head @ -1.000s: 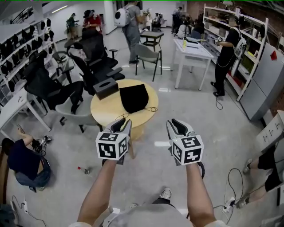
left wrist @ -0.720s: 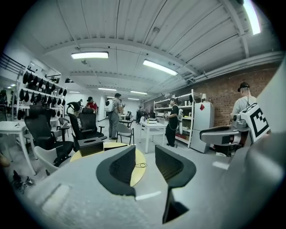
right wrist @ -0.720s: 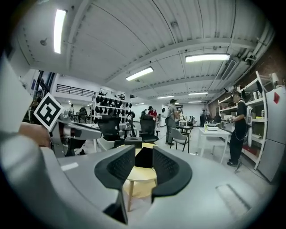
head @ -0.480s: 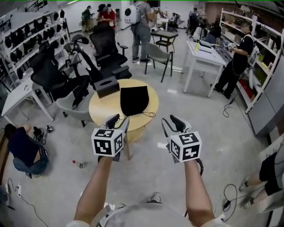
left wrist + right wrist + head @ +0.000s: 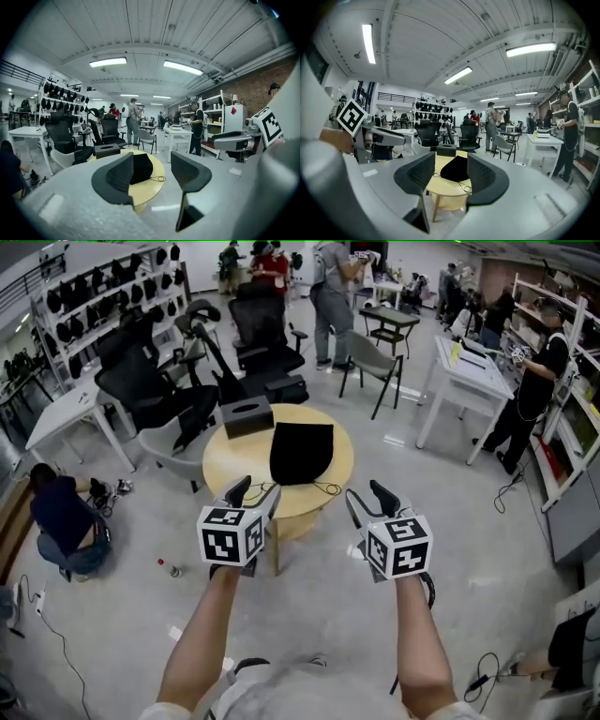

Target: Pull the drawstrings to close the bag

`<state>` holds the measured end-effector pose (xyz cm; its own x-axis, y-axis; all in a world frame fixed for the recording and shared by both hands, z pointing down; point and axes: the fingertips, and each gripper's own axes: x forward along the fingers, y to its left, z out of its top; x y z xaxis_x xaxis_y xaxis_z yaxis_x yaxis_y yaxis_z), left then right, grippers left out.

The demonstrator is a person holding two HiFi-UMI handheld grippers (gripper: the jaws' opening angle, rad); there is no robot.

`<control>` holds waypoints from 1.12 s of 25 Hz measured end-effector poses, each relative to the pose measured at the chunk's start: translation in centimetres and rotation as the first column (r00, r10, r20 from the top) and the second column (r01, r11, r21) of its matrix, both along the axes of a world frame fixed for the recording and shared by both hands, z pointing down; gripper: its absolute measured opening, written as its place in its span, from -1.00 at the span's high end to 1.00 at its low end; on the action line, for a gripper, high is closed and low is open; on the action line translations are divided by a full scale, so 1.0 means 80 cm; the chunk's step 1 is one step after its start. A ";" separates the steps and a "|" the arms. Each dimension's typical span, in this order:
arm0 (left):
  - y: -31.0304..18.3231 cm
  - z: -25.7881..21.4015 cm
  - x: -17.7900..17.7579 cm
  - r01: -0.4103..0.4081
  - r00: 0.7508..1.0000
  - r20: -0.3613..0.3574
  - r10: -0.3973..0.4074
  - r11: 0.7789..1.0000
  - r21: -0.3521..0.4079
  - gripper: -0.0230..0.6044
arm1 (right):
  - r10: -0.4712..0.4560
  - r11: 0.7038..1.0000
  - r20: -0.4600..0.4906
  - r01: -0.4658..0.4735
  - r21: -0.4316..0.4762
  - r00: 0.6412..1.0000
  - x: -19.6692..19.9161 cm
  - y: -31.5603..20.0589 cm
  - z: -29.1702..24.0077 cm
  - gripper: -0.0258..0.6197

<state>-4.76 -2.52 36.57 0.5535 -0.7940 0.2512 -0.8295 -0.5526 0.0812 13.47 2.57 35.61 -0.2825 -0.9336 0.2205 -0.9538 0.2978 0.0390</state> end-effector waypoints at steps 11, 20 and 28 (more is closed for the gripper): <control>-0.014 0.006 0.008 0.060 0.998 0.017 -0.060 0.998 0.014 0.09 | -0.072 0.997 0.024 0.072 0.006 0.997 0.002 -0.028 0.012 0.19; -0.056 0.026 0.004 0.058 0.998 0.022 -0.058 0.998 -0.007 0.09 | -0.083 0.996 0.019 0.084 -0.017 0.996 -0.010 -0.073 0.032 0.18; -0.147 0.026 -0.014 0.053 0.999 0.005 -0.053 0.999 0.002 0.09 | -0.079 0.997 0.001 0.079 -0.023 0.997 -0.029 -0.161 0.035 0.18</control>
